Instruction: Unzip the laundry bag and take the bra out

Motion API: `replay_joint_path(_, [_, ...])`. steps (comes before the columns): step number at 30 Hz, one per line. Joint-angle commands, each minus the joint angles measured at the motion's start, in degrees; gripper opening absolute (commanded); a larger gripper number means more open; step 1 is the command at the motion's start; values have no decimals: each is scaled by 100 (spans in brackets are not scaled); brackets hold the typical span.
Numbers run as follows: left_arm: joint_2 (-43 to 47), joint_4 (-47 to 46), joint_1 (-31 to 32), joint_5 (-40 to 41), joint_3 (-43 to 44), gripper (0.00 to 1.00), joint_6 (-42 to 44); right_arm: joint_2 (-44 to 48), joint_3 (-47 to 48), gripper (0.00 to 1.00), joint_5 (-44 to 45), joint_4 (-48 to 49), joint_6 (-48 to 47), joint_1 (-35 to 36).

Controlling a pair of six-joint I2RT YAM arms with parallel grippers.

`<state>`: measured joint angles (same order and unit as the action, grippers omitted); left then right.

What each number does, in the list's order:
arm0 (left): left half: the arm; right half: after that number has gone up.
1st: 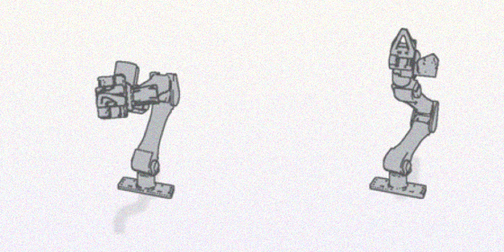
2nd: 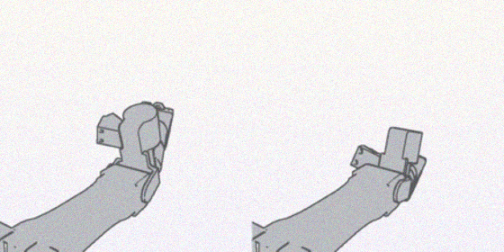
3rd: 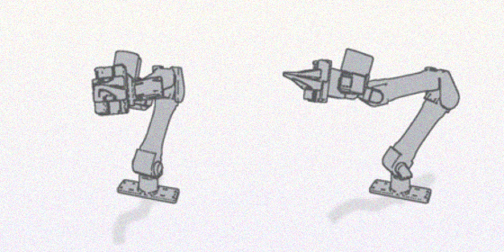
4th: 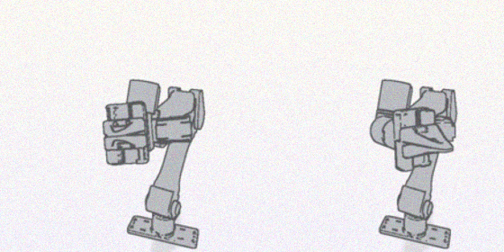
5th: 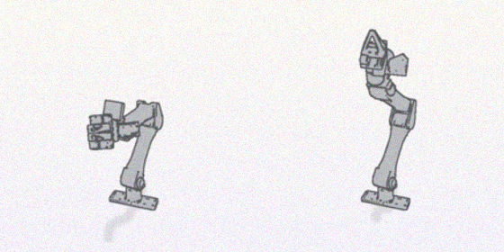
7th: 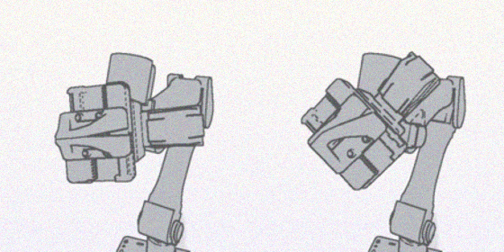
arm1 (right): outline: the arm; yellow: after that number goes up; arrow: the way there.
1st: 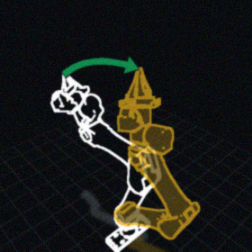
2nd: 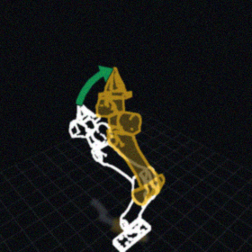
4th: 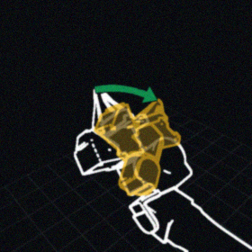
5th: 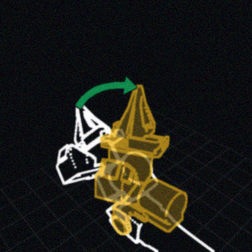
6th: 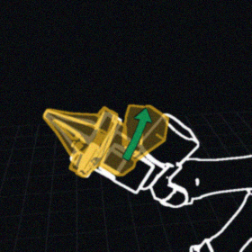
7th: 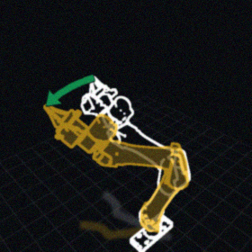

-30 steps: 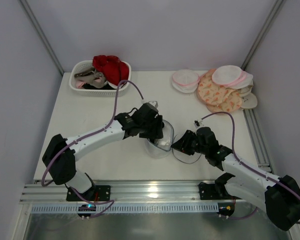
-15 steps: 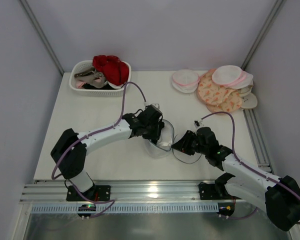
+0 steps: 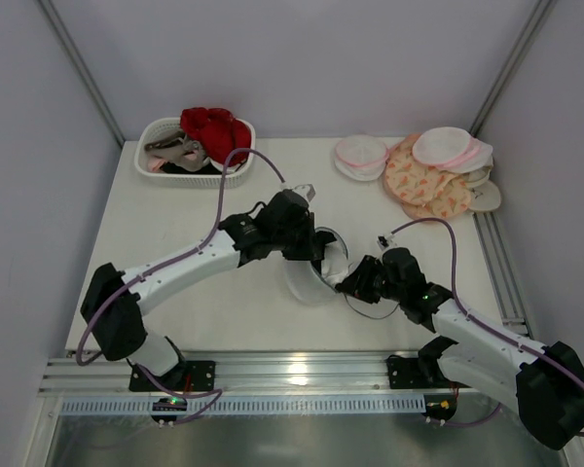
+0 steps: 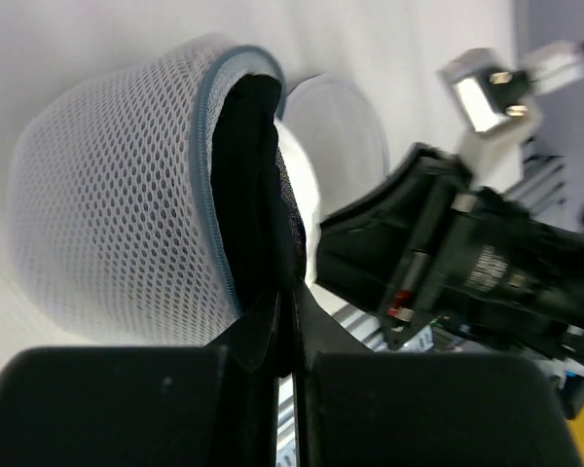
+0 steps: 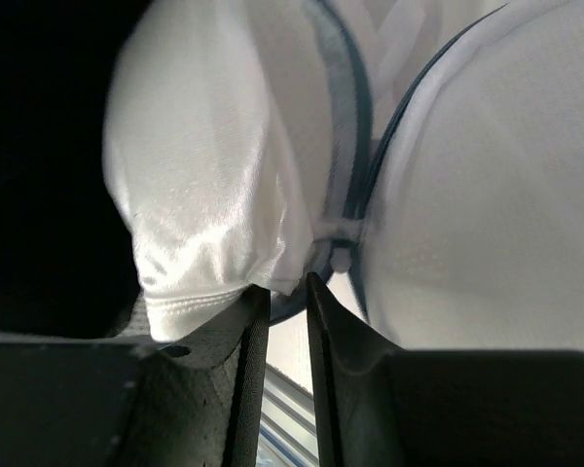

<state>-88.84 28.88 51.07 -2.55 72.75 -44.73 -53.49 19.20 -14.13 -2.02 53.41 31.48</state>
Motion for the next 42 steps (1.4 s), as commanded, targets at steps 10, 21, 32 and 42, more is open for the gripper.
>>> replay_joint_path(10, [1386, -1884, -149, -449, 91, 0, -422, 129, 189, 25, 130, -35, -155, -11])
replay_joint_path(21, [1897, -5110, -940, -1730, -1562, 0, -2635, 146, 163, 25, 191, -123, -199, -11])
replay_joint_path(32, [1413, -7011, -1555, -2558, -921, 0, -3736, -117, 110, 25, 183, -35, -278, -11])
replay_joint_path(42, [668, -3825, -3383, -2049, 809, 0, -1332, -12, 180, 24, 121, -211, -401, -11])
